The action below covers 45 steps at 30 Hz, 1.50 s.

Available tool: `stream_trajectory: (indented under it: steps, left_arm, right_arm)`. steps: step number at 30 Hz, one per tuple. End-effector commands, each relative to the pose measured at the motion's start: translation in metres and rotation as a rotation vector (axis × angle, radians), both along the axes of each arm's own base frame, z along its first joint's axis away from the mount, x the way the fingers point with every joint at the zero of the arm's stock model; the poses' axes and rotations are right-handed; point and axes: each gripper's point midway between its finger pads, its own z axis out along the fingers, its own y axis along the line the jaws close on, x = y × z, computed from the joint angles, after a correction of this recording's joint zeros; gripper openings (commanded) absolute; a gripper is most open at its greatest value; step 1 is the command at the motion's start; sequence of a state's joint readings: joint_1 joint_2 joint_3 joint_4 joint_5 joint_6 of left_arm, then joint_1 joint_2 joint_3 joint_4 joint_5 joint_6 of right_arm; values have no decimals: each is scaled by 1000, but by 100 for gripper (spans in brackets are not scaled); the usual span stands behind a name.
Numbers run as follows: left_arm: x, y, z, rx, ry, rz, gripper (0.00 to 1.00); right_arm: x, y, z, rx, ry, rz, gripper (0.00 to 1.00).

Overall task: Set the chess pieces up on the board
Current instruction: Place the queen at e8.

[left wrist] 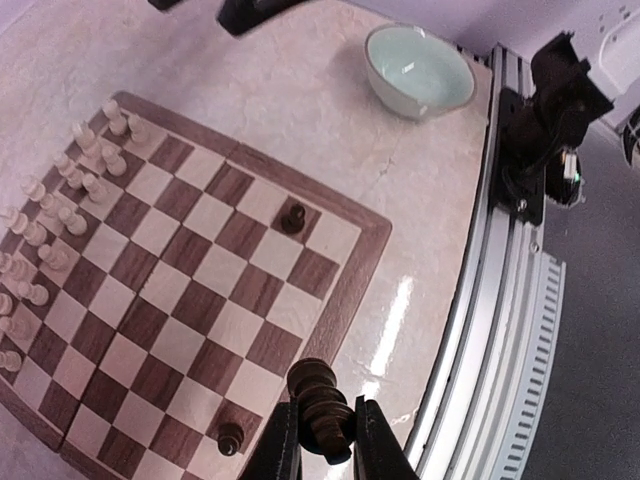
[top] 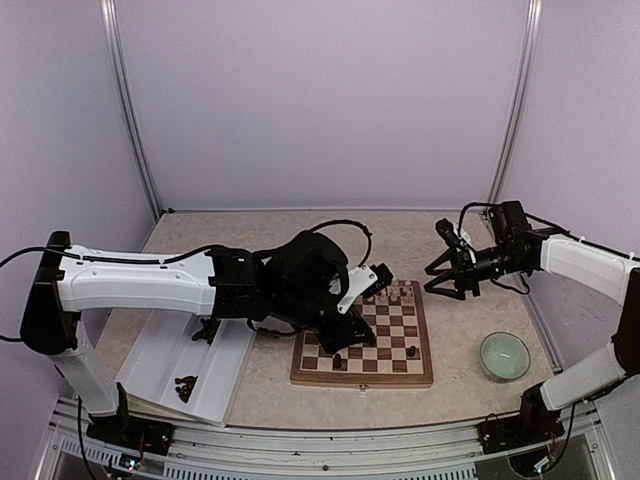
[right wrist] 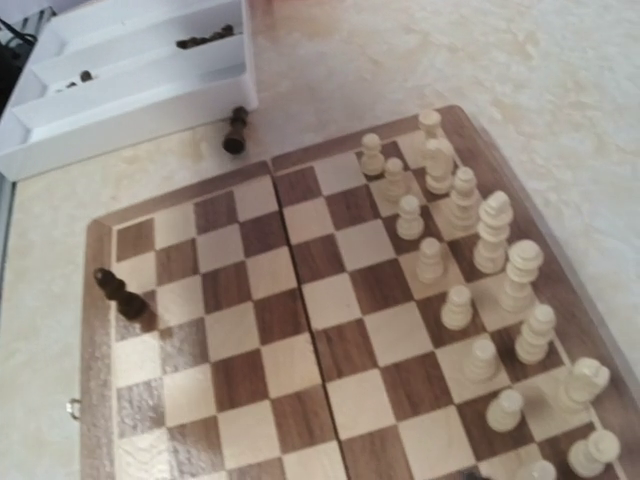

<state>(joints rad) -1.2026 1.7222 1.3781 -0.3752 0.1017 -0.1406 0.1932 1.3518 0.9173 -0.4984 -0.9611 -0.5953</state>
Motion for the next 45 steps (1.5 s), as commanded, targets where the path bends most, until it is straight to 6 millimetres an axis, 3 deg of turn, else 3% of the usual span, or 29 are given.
stream_trajectory:
  steps: [1, 7, 17, 45]
  left_arm:
    - [-14, 7, -34, 139, 61, -71, 8]
    - [-10, 1, -61, 218, 93, -60, 8]
    - [-2, -4, -84, 294, 93, -48, 9]
    - [21, -3, -99, 302, 110, 8, 12]
  right_arm:
    - [6, -5, -7, -31, -13, -30, 60]
    - [6, -6, -10, -43, -11, -23, 60]
    - [3, -7, -13, -53, -13, -16, 60]
    - [-1, -5, -16, -47, 7, 8, 61]
